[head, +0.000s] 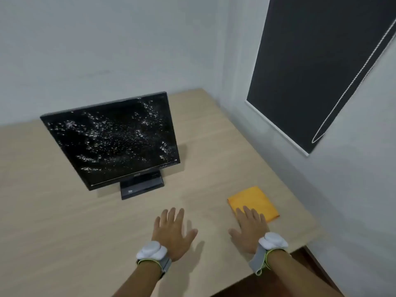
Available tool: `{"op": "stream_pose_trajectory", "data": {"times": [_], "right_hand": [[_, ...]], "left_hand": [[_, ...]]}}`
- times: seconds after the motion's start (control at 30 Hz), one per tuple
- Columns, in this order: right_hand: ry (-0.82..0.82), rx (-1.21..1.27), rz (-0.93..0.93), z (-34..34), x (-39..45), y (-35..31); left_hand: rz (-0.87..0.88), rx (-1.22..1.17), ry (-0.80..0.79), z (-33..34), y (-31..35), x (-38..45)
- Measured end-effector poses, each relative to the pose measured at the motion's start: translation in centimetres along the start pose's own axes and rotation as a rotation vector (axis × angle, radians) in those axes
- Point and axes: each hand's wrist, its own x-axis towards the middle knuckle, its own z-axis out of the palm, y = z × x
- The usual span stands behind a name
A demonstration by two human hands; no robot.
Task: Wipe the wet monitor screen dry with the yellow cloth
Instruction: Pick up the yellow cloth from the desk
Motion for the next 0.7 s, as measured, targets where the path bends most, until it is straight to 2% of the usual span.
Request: {"op": "stream_pose_trajectory", "data": {"times": [0.33,0.43,0.6,0.7], "right_hand": [[0.065,0.016,-0.024,2.0,6.2,6.0],[0.093,0.042,-0.024,2.5,7.3,6.1],[0.249,0.129,-0.005,3.7,8.0,4.8],[0.252,0.199,-0.008,5.3,8.3,4.5]], "left_hand": [[0.031,0.014,-0.018,4.6,5.8,6.7],[0.013,0.009,-0.02,6.2,6.4,7.6],[-0.013,0.001,0.015,8.7,7.0,8.0],[-0.043,-0.013,0.023,9.8,7.5,8.0]]}}
